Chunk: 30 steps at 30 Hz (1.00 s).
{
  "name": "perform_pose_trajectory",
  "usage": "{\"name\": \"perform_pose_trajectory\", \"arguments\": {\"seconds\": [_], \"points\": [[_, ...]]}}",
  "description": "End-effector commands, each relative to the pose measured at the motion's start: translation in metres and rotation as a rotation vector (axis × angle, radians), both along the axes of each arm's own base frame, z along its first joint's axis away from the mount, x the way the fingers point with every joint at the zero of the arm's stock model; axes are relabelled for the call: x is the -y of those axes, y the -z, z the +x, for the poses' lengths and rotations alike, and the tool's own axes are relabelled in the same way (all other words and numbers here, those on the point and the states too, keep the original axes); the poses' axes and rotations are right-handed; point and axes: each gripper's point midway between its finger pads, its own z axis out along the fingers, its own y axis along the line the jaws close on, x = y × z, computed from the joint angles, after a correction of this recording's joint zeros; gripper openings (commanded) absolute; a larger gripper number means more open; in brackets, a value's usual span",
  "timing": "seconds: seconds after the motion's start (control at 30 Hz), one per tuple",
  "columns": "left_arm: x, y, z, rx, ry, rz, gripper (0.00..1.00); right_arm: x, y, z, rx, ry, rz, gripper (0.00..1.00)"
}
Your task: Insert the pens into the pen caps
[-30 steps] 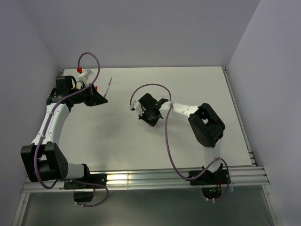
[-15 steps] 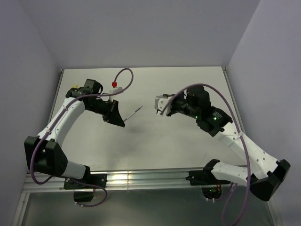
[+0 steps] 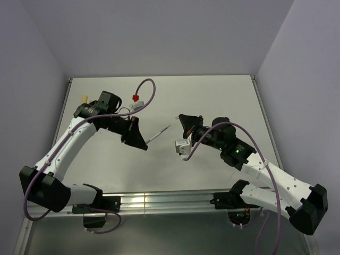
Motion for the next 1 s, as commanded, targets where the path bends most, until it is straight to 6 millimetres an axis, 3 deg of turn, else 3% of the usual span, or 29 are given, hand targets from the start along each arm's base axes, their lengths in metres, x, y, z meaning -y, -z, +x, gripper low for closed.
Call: {"name": "perform_pose_trajectory", "arguments": {"seconds": [0.0,0.13,0.27,0.97], "points": [[0.007,-0.019,0.008,0.074,-0.019,-0.048,0.0,-0.008,-0.055,-0.009,0.222,-0.04,0.127,0.0],[0.011,-0.033,0.016,0.199,-0.05,-0.068,0.0,-0.01,-0.067,-0.016,0.285,-0.058,0.177,0.0],[0.016,-0.041,0.018,0.216,-0.077,-0.08,0.0,-0.01,-0.07,-0.019,0.324,-0.067,0.185,0.0],[0.019,-0.038,0.015,0.178,-0.059,-0.095,0.0,-0.015,-0.069,-0.025,0.322,-0.096,0.189,0.0]]}}
